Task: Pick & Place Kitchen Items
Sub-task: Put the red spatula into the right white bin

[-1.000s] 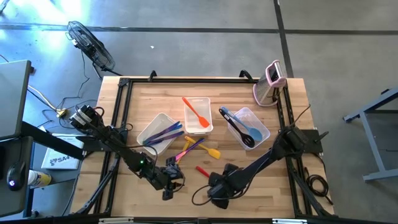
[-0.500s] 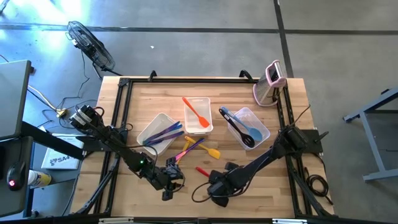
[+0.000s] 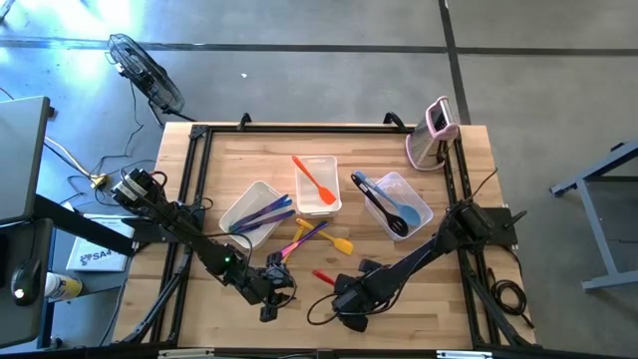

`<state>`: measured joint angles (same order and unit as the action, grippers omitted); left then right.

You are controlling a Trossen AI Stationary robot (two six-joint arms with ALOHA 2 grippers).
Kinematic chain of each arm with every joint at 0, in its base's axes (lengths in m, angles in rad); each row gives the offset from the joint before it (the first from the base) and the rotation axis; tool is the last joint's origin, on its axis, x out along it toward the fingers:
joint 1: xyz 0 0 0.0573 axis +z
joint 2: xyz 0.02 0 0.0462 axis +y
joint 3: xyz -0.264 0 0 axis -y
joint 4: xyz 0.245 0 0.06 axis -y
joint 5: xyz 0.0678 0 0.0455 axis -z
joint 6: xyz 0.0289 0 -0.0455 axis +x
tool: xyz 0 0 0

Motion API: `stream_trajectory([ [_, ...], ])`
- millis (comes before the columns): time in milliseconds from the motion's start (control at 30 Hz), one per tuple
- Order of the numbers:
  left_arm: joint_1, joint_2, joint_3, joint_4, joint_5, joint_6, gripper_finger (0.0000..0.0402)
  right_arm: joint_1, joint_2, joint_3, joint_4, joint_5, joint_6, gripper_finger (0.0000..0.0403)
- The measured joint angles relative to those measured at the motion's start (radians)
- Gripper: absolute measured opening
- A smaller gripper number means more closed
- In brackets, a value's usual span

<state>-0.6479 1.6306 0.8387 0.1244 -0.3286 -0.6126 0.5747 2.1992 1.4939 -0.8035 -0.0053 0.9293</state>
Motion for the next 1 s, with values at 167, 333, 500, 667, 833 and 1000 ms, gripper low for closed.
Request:
stream_trajectory([
  [167, 0.0, 0.0, 0.0, 0.006, 0.0, -0.016, 0.0148, 0.001, -0.022, -0.01, 0.001, 0.02, -0.014, 0.0069],
  [333, 0.0, 0.0, 0.0, 0.008, -0.001, -0.024, 0.0148, 0.009, -0.067, -0.02, -0.022, 0.045, -0.013, 0.0068],
  [500, 0.0, 0.0, 0.0, 0.053, -0.055, -0.004, 0.0148, 0.039, -0.127, -0.025, -0.051, 0.094, 0.006, 0.0017],
  [667, 0.0, 0.0, 0.0, 0.142, -0.124, 0.069, 0.0148, 0.067, -0.19, -0.028, -0.089, 0.154, 0.017, 0.0001],
  [833, 0.0, 0.0, 0.0, 0.169, -0.127, 0.116, 0.0148, 0.075, -0.207, -0.027, -0.091, 0.173, 0.01, 0.0001],
  [1000, 0.0, 0.0, 0.0, 0.17, -0.174, 0.114, 0.0148, 0.075, -0.198, -0.025, -0.089, 0.18, 0.003, 0.0],
])
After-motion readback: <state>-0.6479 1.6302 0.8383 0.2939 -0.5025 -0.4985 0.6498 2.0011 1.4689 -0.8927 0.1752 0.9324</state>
